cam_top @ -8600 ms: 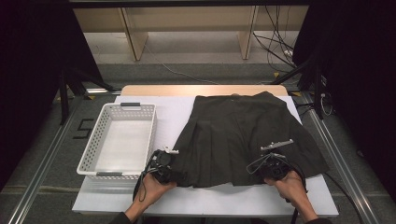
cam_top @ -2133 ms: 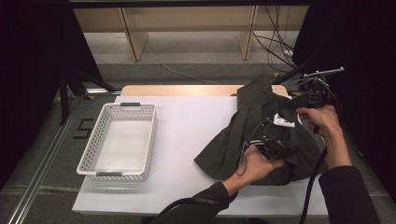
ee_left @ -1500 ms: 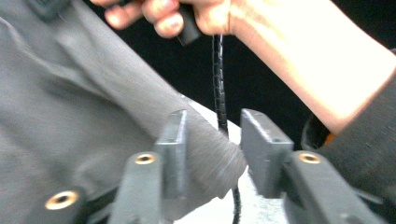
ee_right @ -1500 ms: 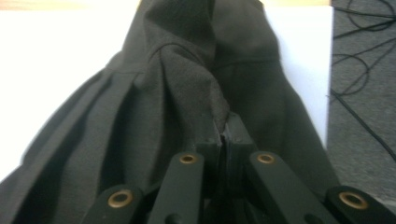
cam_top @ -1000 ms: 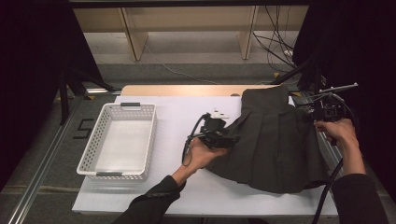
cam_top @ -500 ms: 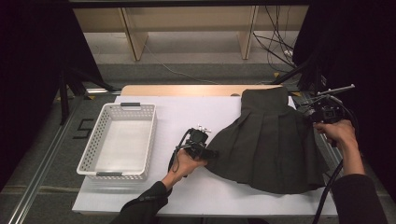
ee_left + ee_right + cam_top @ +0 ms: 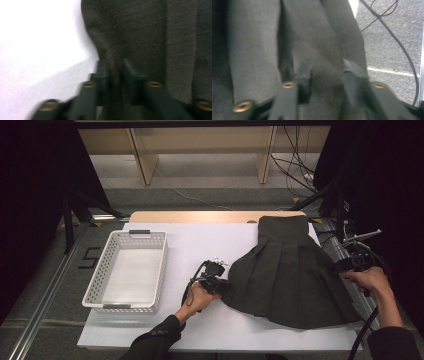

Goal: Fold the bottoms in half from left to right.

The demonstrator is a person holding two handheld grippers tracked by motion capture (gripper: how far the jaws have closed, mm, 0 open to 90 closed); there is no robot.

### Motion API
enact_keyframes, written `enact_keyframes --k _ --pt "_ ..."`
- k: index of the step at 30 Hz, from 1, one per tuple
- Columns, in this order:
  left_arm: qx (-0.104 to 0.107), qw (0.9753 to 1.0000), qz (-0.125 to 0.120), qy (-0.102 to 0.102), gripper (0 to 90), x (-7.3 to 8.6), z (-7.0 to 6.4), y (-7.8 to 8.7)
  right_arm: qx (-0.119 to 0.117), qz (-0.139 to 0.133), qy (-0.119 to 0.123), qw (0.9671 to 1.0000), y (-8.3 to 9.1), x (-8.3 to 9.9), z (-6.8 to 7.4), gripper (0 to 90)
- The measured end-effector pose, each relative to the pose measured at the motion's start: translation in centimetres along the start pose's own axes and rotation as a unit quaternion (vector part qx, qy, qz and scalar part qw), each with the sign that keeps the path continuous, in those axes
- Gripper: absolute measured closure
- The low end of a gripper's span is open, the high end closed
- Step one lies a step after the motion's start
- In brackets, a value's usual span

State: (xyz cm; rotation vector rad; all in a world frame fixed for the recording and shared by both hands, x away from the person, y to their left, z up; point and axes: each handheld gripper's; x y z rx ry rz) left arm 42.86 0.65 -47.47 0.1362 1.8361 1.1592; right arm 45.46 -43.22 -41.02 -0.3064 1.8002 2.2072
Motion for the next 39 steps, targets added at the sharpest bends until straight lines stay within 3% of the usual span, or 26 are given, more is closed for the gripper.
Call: enact_keyframes --k 2,4,10,12,14,16,17,20,22,26,28,32,34,39 --pt "0.011 0.9999 -0.002 -0.007 86.6 0.0 -0.5 0.4 -0.003 0.001 0.007 1.0 -0.2 0.4 0.0 80.7" --pt "0.02 0.9997 -0.006 -0.015 87.3 0.1 -1.2 0.9 0.009 0.002 0.012 0.9999 -0.1 0.5 0.1 90.0" --pt "0.052 0.9977 -0.035 -0.027 87.8 -0.1 -3.7 3.1 0.031 -0.027 0.004 0.9991 0.8 0.1 -0.3 90.0" --pt "0.069 0.9966 -0.045 -0.012 87.5 -0.1 -4.5 3.2 0.03 -0.035 0.0 0.9989 1.0 0.2 -0.3 89.3" --pt "0.09 0.9951 -0.039 0.0 87.4 0.3 -5.2 2.3 0.022 -0.031 -0.005 0.9993 1.0 0.3 -0.2 70.5" --pt "0.083 0.9961 -0.024 -0.019 87.0 0.6 -6.0 1.3 0.007 -0.015 -0.002 0.9999 0.8 0.6 0.2 50.3" --pt "0.084 0.996 -0.015 -0.026 85.0 0.8 -6.2 0.9 0.008 -0.014 0.007 0.9998 0.6 0.9 0.5 46.1" --pt "0.097 0.9949 -0.013 -0.025 75.5 1.1 -6.1 0.8 0.007 -0.012 0.014 0.9998 0.4 1.5 0.9 41.3" --pt "0.091 0.9951 -0.023 -0.031 71.8 0.9 -5.6 1.6 0.012 -0.018 0.006 0.9997 0.3 1.8 0.7 40.6" --pt "0.079 0.9956 -0.045 -0.021 59.8 0.6 -4.0 3.6 0.013 -0.007 0.006 0.9999 -0.2 2.7 0.6 38.0" --pt "0.064 0.9965 -0.051 -0.015 54.4 0.7 -3.2 4.3 0.021 -0.001 0.009 0.9997 -0.4 3.2 0.6 41.1" --pt "0.043 0.9978 -0.05 -0.003 47.5 1.0 -1.7 4.8 0.04 0.001 0.017 0.999 -0.6 3.9 0.4 73.7" --pt "0.035 0.9983 -0.047 0.0 46.9 1.2 -1.2 4.7 0.055 -0.004 0.019 0.9983 -0.4 3.8 0.1 84.3" --pt "0.023 0.9994 -0.026 0.0 46.3 1.8 -0.8 3.5 0.059 -0.022 0.003 0.998 0.8 2.9 -1.3 85.1"
Point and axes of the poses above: each handheld gripper's, and its own axes: y roughly backward along the jaws, x roughly out of its underside, z roughly to its left, and after that the axes turned 10 degrees about -y, right-handed
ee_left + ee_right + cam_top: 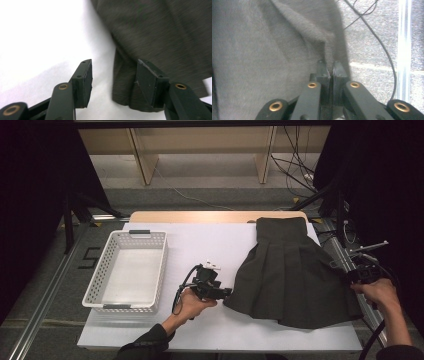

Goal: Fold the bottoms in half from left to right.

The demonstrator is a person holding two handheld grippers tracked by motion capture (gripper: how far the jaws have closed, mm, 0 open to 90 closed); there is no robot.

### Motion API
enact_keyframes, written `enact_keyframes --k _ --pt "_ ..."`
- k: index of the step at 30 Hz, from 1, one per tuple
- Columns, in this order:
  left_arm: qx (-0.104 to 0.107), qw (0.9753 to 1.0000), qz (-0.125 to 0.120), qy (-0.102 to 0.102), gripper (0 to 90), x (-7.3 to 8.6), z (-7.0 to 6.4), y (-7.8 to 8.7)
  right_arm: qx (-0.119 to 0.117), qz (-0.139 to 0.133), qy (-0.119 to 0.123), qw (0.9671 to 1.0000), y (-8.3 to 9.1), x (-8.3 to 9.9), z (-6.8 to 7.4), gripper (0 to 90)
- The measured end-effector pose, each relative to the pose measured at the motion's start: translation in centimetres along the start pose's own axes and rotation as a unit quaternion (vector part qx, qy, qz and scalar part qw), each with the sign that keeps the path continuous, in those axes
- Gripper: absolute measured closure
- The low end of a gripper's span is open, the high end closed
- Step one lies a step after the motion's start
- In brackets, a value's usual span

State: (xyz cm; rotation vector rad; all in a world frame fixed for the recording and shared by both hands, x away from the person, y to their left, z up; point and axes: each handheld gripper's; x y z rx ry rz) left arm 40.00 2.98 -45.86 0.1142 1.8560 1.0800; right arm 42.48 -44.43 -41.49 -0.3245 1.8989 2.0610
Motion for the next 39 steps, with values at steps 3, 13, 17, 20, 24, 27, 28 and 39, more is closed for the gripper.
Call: enact_keyframes --k 3,13,17,20,24,27,28,39 --pt "-0.002 1.0 0.008 -0.003 46.4 0.3 0.0 -0.7 0.004 0.007 -0.014 0.9999 -0.3 -0.1 -1.0 73.2" --pt "0.04 0.9989 0.025 -0.001 45.9 0.6 -0.7 -2.6 0.005 -0.065 -0.026 0.9975 1.5 0.6 0.1 47.9" --pt "0.018 0.9988 0.024 -0.038 84.3 0.7 -1.9 -3.3 -0.033 -0.087 -0.017 0.9955 2.8 0.3 1.9 43.5" --pt "0.057 0.998 0.026 -0.013 88.4 0.6 -2.5 -3.2 -0.065 -0.096 -0.006 0.9933 3.0 0.5 3.9 43.7" --pt "0.076 0.9969 0.017 -0.011 88.6 0.7 -4.9 -2.4 -0.087 -0.095 0.011 0.9916 2.3 1.2 6.3 45.1" --pt "0.078 0.9967 0.012 -0.018 88.2 0.4 -5.9 -1.9 -0.107 -0.089 0.012 0.9901 1.3 1.9 7.4 46.0" --pt "0.063 0.9974 0.021 -0.029 87.8 0.5 -5.9 -2.2 -0.107 -0.079 0.017 0.9909 1.0 2.0 7.7 46.0" --pt "0.057 0.9982 -0.008 0.019 46.1 -0.4 -4.2 -1.7 -0.106 -0.067 0.012 0.992 0.1 3.6 7.2 41.4"
Point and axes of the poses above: each handheld gripper's, and its own axes: y roughly backward along the jaws, x roughly out of its underside, z roughly to its left, and after that the axes turned 10 degrees about -y, right-handed
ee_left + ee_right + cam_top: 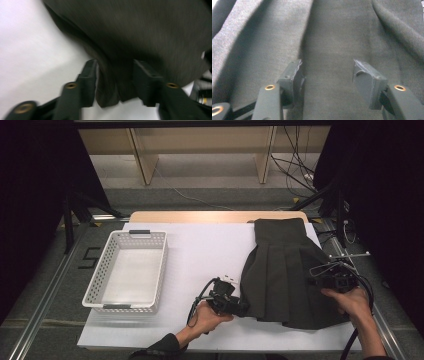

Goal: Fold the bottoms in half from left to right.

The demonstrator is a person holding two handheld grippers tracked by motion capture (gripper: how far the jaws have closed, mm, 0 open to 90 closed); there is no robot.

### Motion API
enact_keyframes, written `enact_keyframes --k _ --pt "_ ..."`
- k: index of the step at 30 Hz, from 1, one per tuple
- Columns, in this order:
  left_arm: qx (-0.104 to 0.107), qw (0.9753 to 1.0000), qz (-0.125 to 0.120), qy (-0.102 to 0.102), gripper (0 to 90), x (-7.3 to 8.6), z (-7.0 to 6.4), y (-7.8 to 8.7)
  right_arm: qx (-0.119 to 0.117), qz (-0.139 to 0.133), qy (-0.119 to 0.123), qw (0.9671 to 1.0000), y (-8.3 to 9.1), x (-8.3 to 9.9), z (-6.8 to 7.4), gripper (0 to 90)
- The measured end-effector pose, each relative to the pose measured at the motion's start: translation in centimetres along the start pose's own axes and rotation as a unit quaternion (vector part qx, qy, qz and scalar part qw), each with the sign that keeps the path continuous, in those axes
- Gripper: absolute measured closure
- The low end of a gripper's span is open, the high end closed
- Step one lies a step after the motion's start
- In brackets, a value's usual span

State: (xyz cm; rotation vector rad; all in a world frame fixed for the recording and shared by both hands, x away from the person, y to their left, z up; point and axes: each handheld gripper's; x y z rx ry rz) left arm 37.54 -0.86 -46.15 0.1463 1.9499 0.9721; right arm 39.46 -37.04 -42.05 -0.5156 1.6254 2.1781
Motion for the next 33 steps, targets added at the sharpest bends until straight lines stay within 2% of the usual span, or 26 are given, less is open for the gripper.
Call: enact_keyframes --k 2,5,8,11,13,16,18,21,23,24,25,27,28,29,31,33 --pt "0.0 0.9997 -0.004 0.022 39.2 -0.6 0.6 0.1 0.0 0.002 0.002 1.0 0.0 0.2 -0.2 40.8" --pt "0.014 0.9985 -0.002 0.052 31.0 -1.2 1.2 -0.4 -0.002 0.0 -0.001 1.0 0.1 0.1 -0.3 40.5" --pt "0.021 0.9975 0.016 0.066 25.8 -1.7 1.1 -1.5 -0.005 -0.004 -0.001 1.0 0.3 0.1 -0.3 40.1" --pt "0.016 0.9972 0.036 0.064 21.7 -2.0 0.6 -2.7 -0.004 -0.002 0.001 1.0 0.2 0.1 -0.2 39.6" --pt "0.02 0.9967 0.042 0.067 20.6 -2.1 0.2 -3.4 -0.003 0.001 0.002 1.0 0.0 0.1 -0.3 39.2" --pt "0.016 0.996 0.064 0.06 16.6 -2.2 -0.6 -4.5 0.0 0.004 0.001 1.0 -0.2 0.2 -0.4 38.6" --pt "0.004 0.9965 0.069 0.048 13.8 -2.5 -1.1 -4.8 0.003 0.006 0.002 1.0 -0.3 0.2 -0.6 37.3" --pt "0.0 0.9962 0.074 0.047 18.9 -2.9 -1.4 -5.1 0.003 0.01 -0.001 0.9999 -0.5 0.2 -0.7 36.3" --pt "0.016 0.9959 0.072 0.053 30.1 -2.9 -1.3 -5.3 0.004 0.01 -0.002 0.9999 -0.5 0.2 -0.8 35.5" --pt "0.012 0.9963 0.072 0.046 33.6 -3.0 -1.4 -5.3 0.004 0.01 -0.001 0.9999 -0.5 0.1 -0.8 35.1" --pt "0.02 0.9965 0.07 0.04 43.2 -3.0 -1.3 -5.5 0.005 0.009 -0.002 0.9999 -0.6 0.1 -0.9 34.8" --pt "0.017 0.9973 0.06 0.037 60.4 -2.9 -1.2 -5.6 0.007 0.009 -0.005 0.9999 -0.6 0.1 -1.1 34.2" --pt "0.023 0.9974 0.058 0.035 68.6 -2.8 -1.1 -5.6 0.009 0.008 -0.006 0.9999 -0.6 0.1 -1.2 33.9" --pt "0.025 0.9976 0.051 0.04 74.1 -2.6 -1.0 -5.6 0.011 0.007 -0.006 0.9999 -0.5 0.0 -1.3 33.3" --pt "0.03 0.9978 0.043 0.042 79.3 -2.3 -0.8 -5.5 0.014 0.003 -0.01 0.9999 -0.3 -0.1 -1.7 32.9" --pt "0.032 0.9979 0.035 0.045 80.9 -2.2 -0.7 -5.2 0.014 -0.005 -0.018 0.9997 0.0 -0.3 -2.3 32.3"
Point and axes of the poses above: each handheld gripper's, and its own axes: y roughly backward along the jaws, x roughly out of its underside, z roughly to its left, and after that the axes turned 10 degrees about -y, right-handed
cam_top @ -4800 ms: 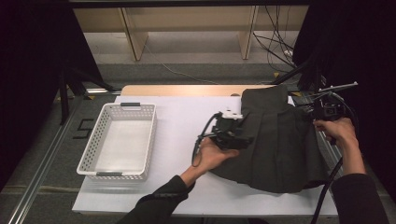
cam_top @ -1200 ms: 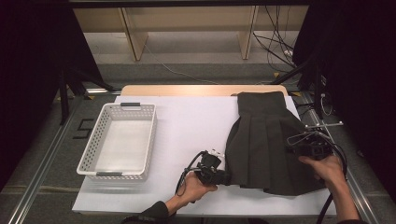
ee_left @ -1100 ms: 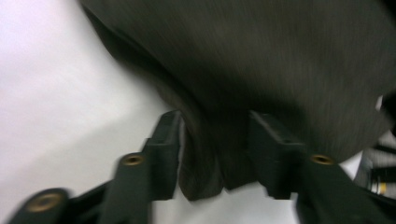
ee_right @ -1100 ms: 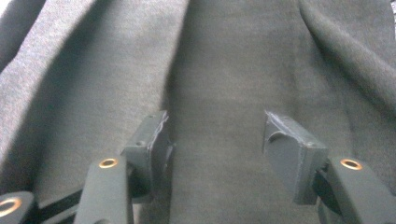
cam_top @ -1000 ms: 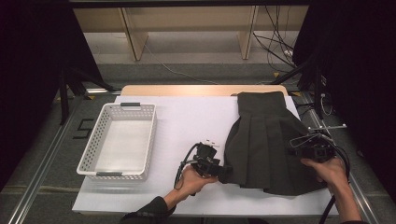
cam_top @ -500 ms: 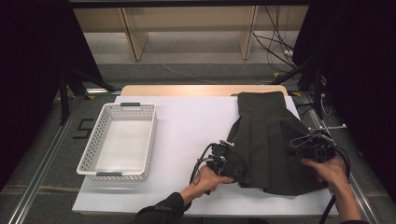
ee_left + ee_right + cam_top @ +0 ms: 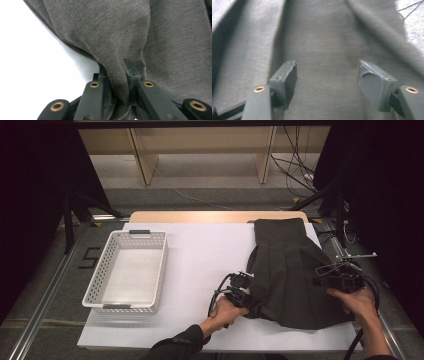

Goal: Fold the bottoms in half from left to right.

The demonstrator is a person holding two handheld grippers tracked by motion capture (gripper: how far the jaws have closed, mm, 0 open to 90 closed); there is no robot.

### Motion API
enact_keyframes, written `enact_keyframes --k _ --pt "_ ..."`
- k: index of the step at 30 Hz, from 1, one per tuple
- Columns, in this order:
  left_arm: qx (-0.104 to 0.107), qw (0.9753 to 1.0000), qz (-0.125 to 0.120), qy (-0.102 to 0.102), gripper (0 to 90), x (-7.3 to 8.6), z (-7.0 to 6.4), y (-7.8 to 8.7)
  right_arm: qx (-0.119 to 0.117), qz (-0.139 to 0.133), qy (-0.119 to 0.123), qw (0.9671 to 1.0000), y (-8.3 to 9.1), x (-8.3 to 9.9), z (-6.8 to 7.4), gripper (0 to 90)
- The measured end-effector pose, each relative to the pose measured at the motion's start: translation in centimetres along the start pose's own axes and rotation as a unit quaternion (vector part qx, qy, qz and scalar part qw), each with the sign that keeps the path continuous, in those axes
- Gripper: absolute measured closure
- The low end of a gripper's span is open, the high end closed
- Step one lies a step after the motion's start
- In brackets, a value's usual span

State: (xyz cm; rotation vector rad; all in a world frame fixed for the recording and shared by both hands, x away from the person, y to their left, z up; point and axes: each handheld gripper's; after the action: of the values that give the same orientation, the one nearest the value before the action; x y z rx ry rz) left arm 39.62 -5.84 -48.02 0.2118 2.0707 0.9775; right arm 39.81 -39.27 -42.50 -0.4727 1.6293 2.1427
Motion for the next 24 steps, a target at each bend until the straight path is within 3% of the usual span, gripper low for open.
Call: enact_keyframes --k 7,13,17,21,24 --pt "-0.005 0.9999 -0.015 -0.002 83.1 0.7 0.4 1.1 0.01 -0.028 -0.027 0.9992 1.1 -0.6 -2.4 30.9" --pt "-0.01 0.9997 -0.02 -0.007 83.4 1.1 1.0 1.8 0.021 -0.031 -0.047 0.9982 1.0 -0.6 -4.3 30.9" --pt "-0.012 0.9997 -0.02 -0.012 83.3 1.2 0.9 1.9 0.036 -0.032 -0.043 0.9979 0.8 -0.9 -5.4 28.5" --pt "-0.015 0.9995 -0.023 -0.014 83.3 1.3 0.8 2.2 0.024 -0.014 -0.054 0.9982 -0.3 -1.1 -6.3 25.8" --pt "-0.016 0.9995 -0.024 -0.011 83.3 1.3 1.0 2.3 0.013 0.029 -0.053 0.9981 -1.6 -0.9 -6.1 25.8"
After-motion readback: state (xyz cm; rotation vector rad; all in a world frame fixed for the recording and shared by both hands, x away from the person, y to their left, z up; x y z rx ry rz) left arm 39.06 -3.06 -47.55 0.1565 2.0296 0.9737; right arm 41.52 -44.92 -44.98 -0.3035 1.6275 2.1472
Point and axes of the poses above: each handheld gripper's, and its own axes: y roughly backward along the jaws, x roughly out of its underside, z roughly to its left, and after that the axes turned 10 degrees about -y, right-handed
